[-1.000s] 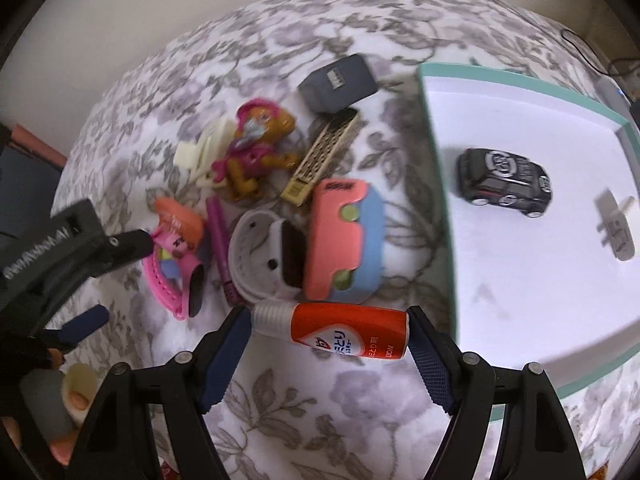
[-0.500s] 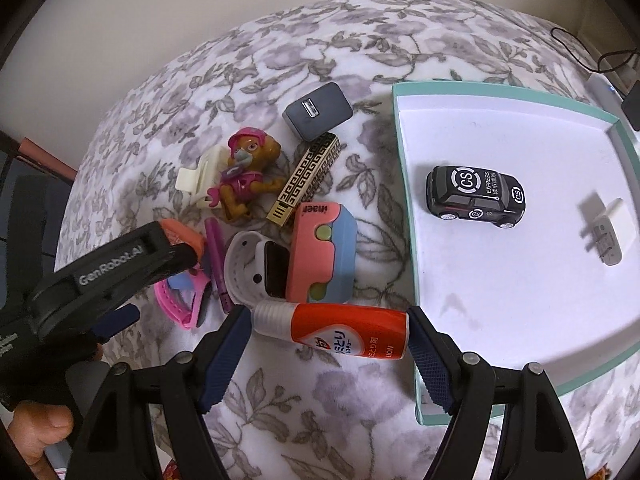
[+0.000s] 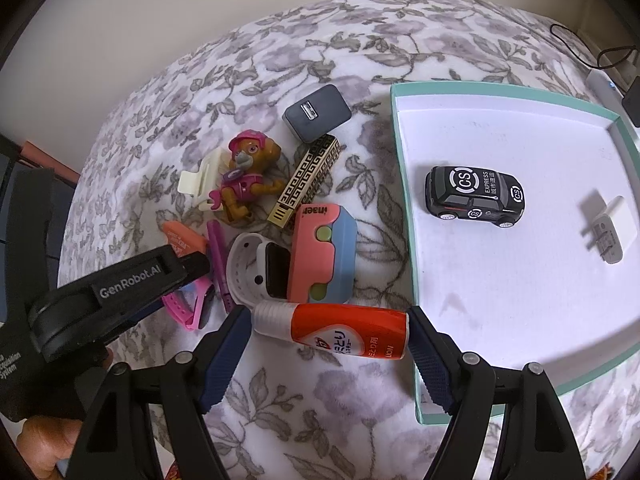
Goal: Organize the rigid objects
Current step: 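Grasp the pink watch band with the left gripper while the right grasps the red glue stick, then carry the pink band with the left gripper into the tray while the right carries the glue stick there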
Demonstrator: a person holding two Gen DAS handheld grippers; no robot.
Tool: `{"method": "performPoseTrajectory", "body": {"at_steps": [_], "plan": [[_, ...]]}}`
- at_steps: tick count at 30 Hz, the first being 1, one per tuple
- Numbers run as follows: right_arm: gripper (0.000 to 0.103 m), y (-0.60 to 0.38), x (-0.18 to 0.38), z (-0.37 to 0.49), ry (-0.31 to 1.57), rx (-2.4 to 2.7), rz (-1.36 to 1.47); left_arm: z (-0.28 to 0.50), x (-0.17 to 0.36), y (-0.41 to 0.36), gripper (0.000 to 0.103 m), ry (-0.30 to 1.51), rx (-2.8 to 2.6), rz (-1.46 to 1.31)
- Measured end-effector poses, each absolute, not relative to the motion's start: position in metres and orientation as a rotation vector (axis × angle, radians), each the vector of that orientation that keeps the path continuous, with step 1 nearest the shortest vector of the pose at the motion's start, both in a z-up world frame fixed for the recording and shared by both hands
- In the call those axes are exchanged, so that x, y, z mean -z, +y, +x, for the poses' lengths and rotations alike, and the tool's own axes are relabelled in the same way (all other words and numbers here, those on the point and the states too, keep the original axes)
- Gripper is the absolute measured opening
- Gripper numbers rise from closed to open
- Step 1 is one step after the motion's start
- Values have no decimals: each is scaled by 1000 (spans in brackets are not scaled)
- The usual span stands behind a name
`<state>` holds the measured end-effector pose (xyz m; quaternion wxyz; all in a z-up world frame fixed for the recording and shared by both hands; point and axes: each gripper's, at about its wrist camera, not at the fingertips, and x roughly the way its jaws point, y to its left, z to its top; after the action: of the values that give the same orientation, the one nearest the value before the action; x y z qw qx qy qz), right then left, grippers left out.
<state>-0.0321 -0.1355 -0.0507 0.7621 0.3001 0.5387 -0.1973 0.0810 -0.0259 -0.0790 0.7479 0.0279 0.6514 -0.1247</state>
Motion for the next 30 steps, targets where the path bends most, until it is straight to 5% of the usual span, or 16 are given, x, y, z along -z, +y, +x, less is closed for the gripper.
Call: {"method": "performPoseTrajectory", "body": {"at_steps": [30], "plan": [[80,-166,13,-63,1035,548,668,70,-2,-3,57,1229,375,-46]]}}
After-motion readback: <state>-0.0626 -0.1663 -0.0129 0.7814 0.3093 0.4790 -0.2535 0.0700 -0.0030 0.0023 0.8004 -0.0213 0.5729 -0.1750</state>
